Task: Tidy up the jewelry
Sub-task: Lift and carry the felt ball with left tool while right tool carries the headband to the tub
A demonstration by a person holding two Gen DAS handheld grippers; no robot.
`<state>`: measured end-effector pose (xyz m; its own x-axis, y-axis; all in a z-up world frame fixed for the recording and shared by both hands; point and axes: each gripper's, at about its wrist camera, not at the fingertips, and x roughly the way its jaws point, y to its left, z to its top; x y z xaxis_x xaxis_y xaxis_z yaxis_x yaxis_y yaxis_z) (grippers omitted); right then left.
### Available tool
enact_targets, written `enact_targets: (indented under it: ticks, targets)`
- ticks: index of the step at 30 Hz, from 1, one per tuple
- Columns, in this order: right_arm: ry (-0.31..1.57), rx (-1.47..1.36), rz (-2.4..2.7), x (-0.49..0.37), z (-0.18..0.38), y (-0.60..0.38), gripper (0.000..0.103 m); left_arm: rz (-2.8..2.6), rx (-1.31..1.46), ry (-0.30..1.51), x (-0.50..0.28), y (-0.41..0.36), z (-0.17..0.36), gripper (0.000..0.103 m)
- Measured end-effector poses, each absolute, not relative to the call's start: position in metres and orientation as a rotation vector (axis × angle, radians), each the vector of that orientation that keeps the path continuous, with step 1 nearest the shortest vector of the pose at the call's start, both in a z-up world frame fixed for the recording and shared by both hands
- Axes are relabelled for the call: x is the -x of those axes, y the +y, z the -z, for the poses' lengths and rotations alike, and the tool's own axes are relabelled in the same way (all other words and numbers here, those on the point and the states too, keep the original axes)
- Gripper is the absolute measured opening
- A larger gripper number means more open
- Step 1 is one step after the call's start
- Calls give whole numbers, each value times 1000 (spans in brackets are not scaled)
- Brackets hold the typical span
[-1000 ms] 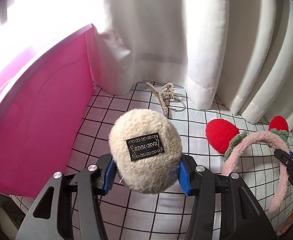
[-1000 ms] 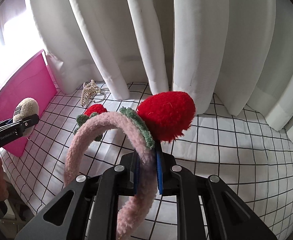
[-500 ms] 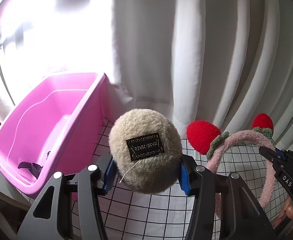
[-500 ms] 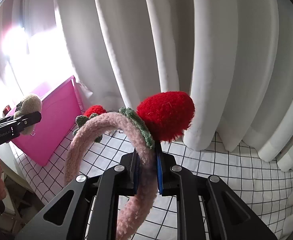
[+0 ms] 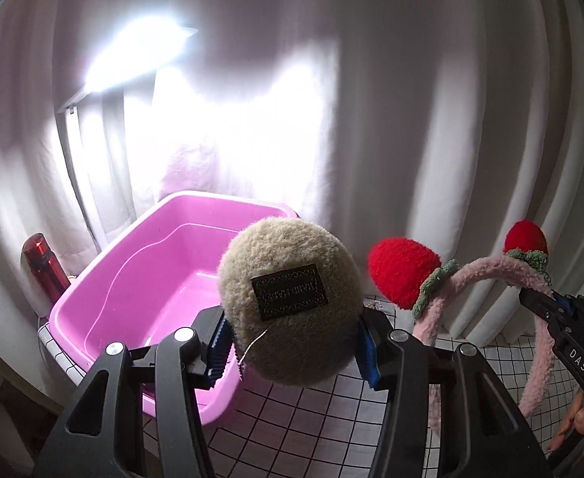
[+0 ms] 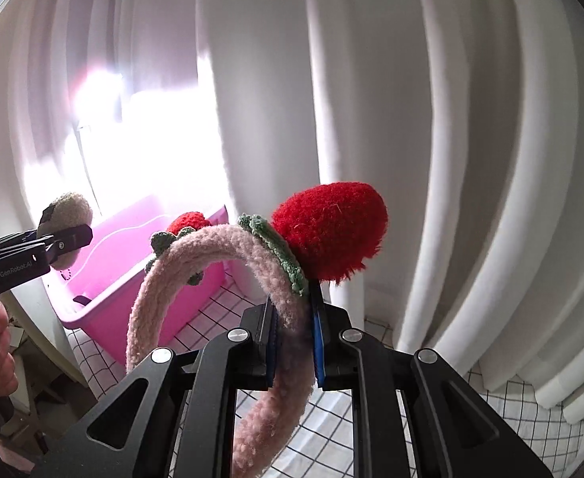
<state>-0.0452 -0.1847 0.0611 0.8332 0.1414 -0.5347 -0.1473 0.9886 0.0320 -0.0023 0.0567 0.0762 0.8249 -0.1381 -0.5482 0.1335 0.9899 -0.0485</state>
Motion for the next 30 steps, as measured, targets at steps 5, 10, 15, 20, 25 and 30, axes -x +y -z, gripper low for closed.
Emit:
enact_targets:
  ticks: [5, 10, 15, 20, 25, 30]
  targets:
    - [533, 54, -233, 20, -76, -141, 14, 66, 37, 555, -9, 94, -84, 50]
    - [510, 93, -308, -7, -85, -97, 14, -2, 56, 536, -13, 132, -90, 50]
    - [514, 118, -372, -33, -87, -55, 14, -64, 90, 535, -27, 168, -88, 50]
    - [548, 139, -419, -63, -77, -17, 14, -116, 111, 557, -47, 195, -76, 50]
    - [589, 175, -451, -91, -64, 16, 14, -148, 115, 589, -66, 214, -60, 50]
    - [648, 202, -465, -120, -52, 45, 14, -178, 115, 648, -85, 227, -38, 50]
